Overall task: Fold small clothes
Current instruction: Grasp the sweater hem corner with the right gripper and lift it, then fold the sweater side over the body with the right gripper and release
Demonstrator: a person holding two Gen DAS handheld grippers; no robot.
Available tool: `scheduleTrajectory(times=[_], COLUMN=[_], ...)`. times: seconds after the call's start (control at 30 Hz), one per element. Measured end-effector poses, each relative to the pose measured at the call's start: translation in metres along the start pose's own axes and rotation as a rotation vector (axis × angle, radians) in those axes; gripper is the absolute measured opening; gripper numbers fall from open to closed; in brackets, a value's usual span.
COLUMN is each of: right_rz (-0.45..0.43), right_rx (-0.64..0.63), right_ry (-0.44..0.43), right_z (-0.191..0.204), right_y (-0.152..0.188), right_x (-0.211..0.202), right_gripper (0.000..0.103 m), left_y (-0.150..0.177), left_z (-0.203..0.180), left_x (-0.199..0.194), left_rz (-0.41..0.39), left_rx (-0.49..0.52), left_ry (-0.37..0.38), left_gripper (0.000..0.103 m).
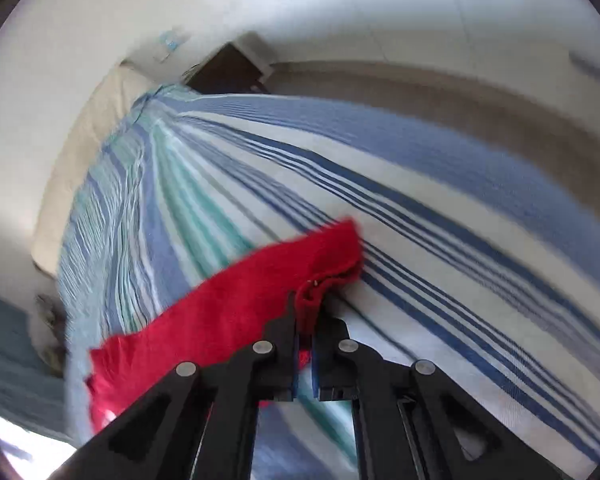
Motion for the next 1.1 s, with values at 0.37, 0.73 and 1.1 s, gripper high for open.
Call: scheduleTrajectory(times=[0.37, 0.73, 1.1], right_rz=[0.033, 0.342, 0.565], right_rx=[-0.53, -0.485, -0.207], right_ry=[-0.566, -0.77, -0.4], right_z=[0.374, 0.446, 0.271], right_y=[0.067, 0.208, 0.203], right_x=[-0.079, -0.059, 0.037], right_gripper=[0.004, 0.081, 0.079], left_y=[-0.001, -0.001, 0.002], left_z=[0.005, 0.012, -0.001], left_x=[0.003, 0.006, 0.01], left_rz=[0.013, 0.034, 0.038], left_rx=[-0.056, -0.102, -0.048], left_ry=[0.033, 0.06, 0.046], left_gripper=[0.095, 0.095, 0.095])
Point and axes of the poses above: each gripper's, at about its wrist camera, not at the fingertips, and x roughly the way its jaws point, z to its left, y to its underside, the point moved 9 cm from there along x, roughly the way its jaws point, and after that the axes turned 14 degrees about -z, right-handed, at the moved point
